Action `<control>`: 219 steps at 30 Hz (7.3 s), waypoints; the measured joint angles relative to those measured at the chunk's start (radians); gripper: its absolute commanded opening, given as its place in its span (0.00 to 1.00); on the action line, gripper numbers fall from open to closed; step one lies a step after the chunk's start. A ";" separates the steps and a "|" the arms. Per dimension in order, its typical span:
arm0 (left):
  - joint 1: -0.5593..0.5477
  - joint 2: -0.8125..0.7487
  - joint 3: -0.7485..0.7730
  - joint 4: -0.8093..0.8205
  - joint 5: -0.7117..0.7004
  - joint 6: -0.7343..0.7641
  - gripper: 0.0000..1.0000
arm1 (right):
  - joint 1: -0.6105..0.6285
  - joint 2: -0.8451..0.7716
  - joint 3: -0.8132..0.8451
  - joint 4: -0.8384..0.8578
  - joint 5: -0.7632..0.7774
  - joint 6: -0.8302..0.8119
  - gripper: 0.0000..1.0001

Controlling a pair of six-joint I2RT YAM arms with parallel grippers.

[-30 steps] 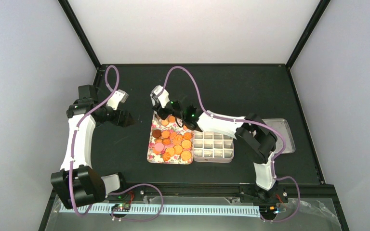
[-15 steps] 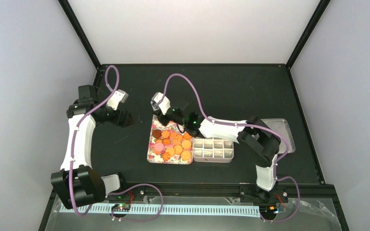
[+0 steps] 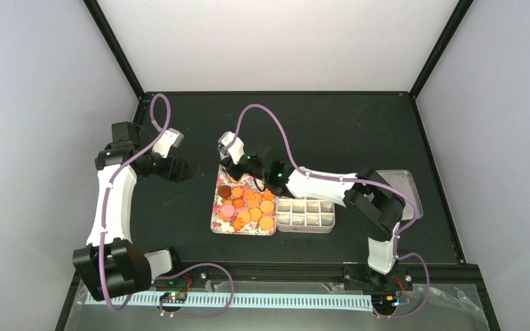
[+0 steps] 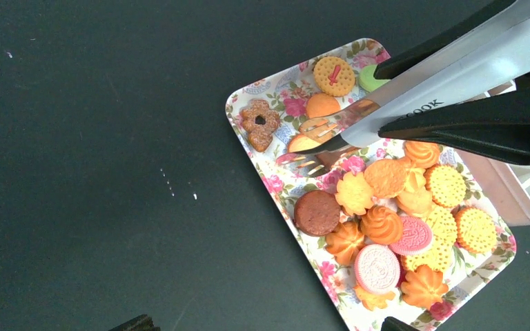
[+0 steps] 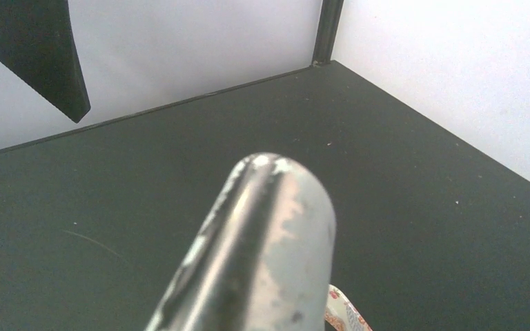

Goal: Pack the cookies

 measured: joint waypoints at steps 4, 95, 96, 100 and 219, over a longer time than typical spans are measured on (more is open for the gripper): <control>0.000 -0.004 0.000 -0.002 0.000 0.000 0.86 | -0.005 0.000 0.008 -0.016 0.001 0.011 0.34; 0.000 -0.004 0.000 -0.018 0.004 0.021 0.86 | -0.075 -0.261 -0.119 -0.036 0.059 0.061 0.11; 0.000 -0.004 0.000 -0.018 0.006 0.022 0.86 | -0.082 -0.285 -0.139 -0.037 0.064 0.062 0.11; 0.000 -0.004 0.001 -0.018 0.023 0.022 0.86 | -0.145 -0.430 -0.261 -0.062 0.090 0.066 0.11; 0.000 0.009 0.001 -0.029 0.033 0.034 0.91 | -0.104 -0.021 0.081 -0.111 0.071 0.103 0.36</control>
